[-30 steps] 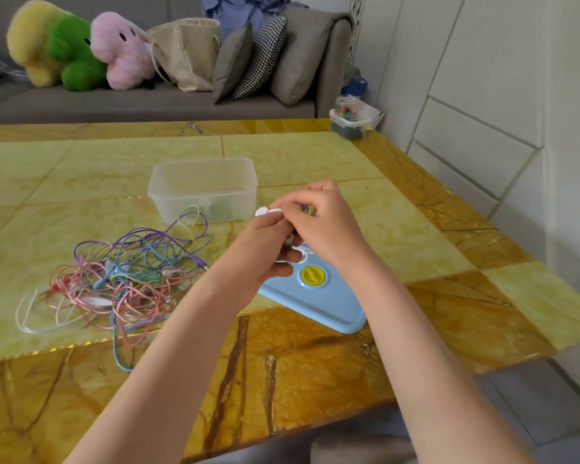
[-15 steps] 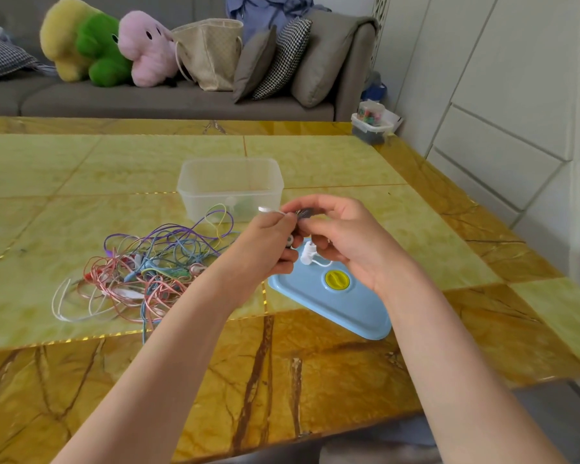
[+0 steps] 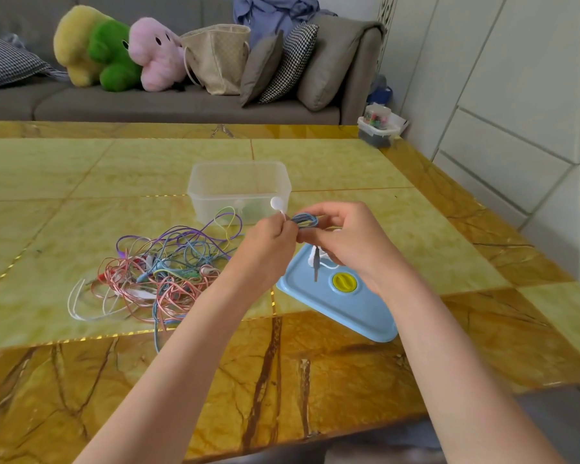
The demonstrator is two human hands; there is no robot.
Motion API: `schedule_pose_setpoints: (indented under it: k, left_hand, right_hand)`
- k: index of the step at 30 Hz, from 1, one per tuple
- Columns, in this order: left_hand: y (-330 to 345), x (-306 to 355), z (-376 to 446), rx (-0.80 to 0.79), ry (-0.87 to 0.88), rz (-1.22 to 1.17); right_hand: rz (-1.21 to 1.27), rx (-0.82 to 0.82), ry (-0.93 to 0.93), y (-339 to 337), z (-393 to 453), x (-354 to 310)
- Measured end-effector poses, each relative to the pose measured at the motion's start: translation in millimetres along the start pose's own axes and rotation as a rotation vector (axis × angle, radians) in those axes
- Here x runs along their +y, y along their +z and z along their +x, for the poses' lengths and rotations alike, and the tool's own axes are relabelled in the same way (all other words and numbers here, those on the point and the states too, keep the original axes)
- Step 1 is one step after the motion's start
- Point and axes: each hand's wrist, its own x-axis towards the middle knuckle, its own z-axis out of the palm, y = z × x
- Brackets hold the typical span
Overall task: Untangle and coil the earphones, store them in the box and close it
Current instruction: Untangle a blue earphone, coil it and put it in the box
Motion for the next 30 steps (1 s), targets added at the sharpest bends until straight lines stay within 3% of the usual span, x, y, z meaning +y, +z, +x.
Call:
schedule_pose_setpoints:
  k: [5,12,20,30]
  left_hand:
    - [1,2,2,0.020,0.044,-0.121]
    - [5,10,-4,0.136,-0.111,-0.558]
    - [4,7,-3,0.291,-0.015,-0.322]
    - [5,8,-2,0.177,-0.036,-0.336]
  right_hand:
    - [0.286,0.023,0.126,-2,-1,-1]
    - [0.437,-0.064,0.196,-4,3,3]
    - [0.474,-0.082,0.191,5,5,2]
    - [0.372,-0.034,0.124,5,1,-3]
